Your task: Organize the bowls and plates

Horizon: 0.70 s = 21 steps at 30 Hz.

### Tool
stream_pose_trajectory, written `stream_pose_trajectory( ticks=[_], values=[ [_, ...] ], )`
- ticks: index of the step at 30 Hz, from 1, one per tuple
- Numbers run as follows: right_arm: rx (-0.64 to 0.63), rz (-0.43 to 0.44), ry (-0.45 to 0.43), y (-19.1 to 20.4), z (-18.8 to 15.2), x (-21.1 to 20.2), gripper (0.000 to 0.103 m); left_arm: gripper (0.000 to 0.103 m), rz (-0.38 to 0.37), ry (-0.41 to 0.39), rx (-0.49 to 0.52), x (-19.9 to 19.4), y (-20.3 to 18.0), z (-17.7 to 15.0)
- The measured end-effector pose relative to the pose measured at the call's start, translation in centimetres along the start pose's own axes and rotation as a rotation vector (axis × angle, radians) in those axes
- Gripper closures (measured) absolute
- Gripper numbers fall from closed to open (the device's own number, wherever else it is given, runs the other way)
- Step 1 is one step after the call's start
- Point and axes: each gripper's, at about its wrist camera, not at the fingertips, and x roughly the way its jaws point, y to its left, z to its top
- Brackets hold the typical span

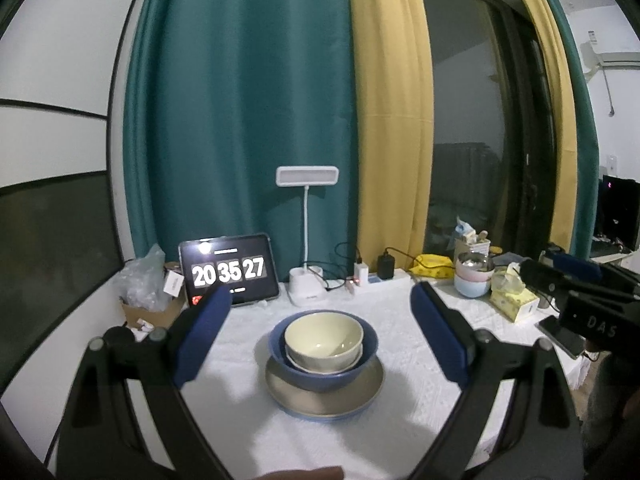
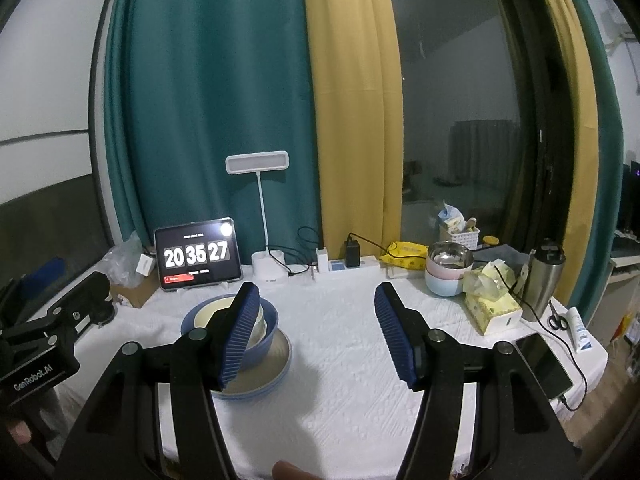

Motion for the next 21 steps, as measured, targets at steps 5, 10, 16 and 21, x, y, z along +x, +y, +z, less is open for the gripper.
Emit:
stream_pose_trajectory(
  ticks=[5,10,16,21],
  values=[
    [-0.001,-0.002,0.001,-0.02,-0.01,0.02,0.039,0.011,-0.001,-0.001,0.002,0.01,0.01,-0.01],
    [-0.002,0.0,0.005,0.1,-0.09,-0.02,0.039,0.011,0.006,-0.008,0.009,-0.1,-0.04,0.08],
    [-0.001,0.0,0.006,0.18,-0.11,-0.04,0.039,0.011,0.004,-0.008,0.009,-0.14,-0.05,0.11],
    [-0.001,-0.001,0.005,0.14,-0.1,-0.04,0.039,0.011,0.005,-0.009,0.01,-0.14,-0.14,0.08]
  ],
)
